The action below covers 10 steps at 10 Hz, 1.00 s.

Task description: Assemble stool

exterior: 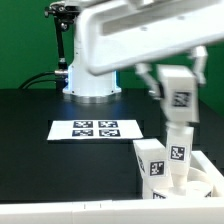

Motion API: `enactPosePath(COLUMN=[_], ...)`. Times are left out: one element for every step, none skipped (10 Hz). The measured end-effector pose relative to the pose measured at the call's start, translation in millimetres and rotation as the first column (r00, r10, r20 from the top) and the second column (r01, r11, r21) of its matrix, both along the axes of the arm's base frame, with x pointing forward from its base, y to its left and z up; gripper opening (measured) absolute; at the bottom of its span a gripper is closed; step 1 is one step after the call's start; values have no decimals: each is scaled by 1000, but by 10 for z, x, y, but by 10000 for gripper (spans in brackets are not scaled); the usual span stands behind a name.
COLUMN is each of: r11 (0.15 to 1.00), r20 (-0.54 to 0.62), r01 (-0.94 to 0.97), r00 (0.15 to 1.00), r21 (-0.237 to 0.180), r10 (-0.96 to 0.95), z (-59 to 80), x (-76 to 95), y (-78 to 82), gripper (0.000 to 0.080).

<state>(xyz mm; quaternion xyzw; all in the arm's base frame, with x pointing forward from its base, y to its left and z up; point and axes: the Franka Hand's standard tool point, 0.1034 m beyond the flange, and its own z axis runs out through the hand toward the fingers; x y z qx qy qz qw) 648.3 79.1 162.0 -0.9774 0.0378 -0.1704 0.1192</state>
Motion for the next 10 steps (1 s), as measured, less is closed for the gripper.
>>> enactPosePath(r11=[999,998,998,998,998,998,994,989,986,985], r20=[36,31,34,32,31,58,148,188,223,219], r01=[50,58,59,55,57,56,75,102,126,150], r00=[998,998,998,998,998,997,987,979,970,967], r21=[-4,-2,-7,-12,-12,-27,-84,-105,-108,-84], r10=[-50,-58,-58,-55,-56,-54,-61,-80,-99,-128], z=[-84,-123,-116,-126,-130,-132,-164,-203,-198,-194], x=[54,43,53,49,47,59,26,-31,-22,-6], y=[173,194,158,157,151,102,-49,-78,-71,-47], gripper=[320,320,320,320,320,320,320,320,320,320])
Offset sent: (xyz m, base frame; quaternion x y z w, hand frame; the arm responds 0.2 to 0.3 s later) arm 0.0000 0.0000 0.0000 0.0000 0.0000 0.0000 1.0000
